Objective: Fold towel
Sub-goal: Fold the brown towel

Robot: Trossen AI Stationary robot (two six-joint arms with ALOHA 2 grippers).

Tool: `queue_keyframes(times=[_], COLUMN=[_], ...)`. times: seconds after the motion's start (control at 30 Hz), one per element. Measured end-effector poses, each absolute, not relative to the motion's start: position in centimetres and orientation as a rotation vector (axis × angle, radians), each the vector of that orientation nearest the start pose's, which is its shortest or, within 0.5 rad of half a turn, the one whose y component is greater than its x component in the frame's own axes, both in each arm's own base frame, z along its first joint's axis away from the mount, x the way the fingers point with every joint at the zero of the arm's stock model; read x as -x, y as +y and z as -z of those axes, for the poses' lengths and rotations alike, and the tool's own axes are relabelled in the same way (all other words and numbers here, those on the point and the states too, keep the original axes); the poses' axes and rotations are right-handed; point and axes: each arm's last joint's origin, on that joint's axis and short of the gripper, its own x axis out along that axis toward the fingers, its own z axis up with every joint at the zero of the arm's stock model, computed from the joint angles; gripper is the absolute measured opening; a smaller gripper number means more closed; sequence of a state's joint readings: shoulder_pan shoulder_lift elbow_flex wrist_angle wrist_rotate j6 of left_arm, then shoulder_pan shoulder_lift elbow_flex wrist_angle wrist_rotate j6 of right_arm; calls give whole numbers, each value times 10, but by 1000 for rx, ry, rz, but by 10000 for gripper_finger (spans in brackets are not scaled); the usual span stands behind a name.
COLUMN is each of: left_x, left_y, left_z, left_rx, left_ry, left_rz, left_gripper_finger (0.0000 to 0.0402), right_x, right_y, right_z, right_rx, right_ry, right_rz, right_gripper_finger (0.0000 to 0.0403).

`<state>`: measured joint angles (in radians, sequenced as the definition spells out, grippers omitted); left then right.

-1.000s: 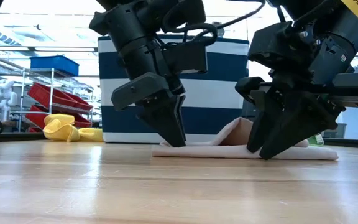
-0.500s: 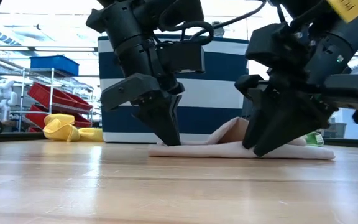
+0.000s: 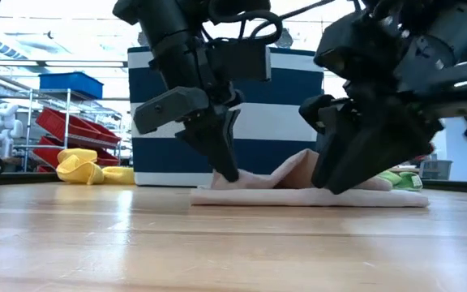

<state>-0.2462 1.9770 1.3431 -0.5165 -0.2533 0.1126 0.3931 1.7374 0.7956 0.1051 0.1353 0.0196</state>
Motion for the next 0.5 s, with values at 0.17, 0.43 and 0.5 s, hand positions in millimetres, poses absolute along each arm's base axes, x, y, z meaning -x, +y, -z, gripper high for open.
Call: queue_keyframes(times=[0.17, 0.43, 0.5], left_x=[-388, -383, -381], left_y=[-91, -94, -97], left_z=[-168, -167, -167], left_rx=[-405, -422, -427], left_ry=[1112, 1170, 1176], left_rz=[54, 52, 57], left_gripper_finger=[1, 0, 0], right_x=[-299, -302, -302], right_y=[115, 104, 100], right_z=[-130, -129, -129], right_rx=[250, 263, 257], right_ry=[801, 804, 814], right_rz=[-148, -39, -27], right_gripper_finger=[100, 100, 100])
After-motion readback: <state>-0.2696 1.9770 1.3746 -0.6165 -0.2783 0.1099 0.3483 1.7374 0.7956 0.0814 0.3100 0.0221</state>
